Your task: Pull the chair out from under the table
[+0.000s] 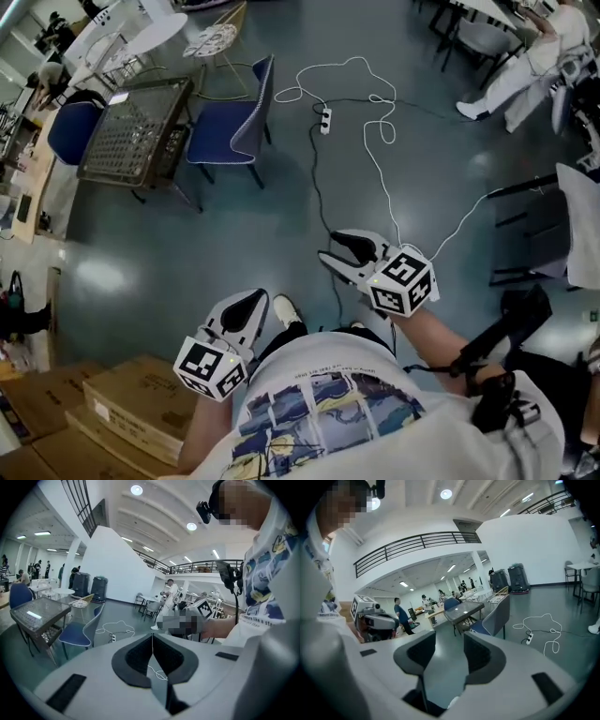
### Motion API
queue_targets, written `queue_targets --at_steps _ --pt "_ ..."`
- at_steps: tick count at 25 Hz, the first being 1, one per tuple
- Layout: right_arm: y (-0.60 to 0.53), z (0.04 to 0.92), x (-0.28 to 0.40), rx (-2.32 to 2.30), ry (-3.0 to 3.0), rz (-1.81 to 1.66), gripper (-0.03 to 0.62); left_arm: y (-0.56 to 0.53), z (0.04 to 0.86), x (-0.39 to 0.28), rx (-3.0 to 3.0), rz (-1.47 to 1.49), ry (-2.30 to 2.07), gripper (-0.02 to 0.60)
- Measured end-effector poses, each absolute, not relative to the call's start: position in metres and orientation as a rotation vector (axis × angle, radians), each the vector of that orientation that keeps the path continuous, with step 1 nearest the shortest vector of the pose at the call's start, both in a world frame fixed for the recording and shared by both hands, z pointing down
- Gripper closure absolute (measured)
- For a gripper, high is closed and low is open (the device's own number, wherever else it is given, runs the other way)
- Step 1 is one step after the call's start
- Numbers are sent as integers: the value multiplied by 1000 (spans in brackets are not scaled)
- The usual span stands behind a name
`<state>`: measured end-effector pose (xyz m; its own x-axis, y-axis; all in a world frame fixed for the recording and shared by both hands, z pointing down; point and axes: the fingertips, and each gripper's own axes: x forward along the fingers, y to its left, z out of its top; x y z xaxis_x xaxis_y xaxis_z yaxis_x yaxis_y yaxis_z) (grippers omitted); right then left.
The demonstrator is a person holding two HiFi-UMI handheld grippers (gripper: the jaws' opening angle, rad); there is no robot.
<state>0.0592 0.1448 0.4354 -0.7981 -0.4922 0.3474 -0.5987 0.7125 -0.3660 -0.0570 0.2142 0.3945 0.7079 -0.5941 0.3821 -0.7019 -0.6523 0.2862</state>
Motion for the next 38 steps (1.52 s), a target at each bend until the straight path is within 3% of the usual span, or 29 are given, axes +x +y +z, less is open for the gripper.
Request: queue_targets --at_steps 6,11,20,28,38 --pt "67 445 -28 947 -2690 751 425 162 406 -176 2524 414 -1051 569" --pt "10 453 -64 974 -2635 730 425 120 419 -233 2468 376 -1091 569" --pt "-148 480 -83 990 -2572 783 425 -11 423 -265 2435 377 -1160 569" --pt "-305 503 -64 1038 -2493 826 418 -154 397 -253 2457 376 -1186 569" --pt "-420 547 -65 1282 -2349 940 384 -264 410 -274 2478 404 -1051 569"
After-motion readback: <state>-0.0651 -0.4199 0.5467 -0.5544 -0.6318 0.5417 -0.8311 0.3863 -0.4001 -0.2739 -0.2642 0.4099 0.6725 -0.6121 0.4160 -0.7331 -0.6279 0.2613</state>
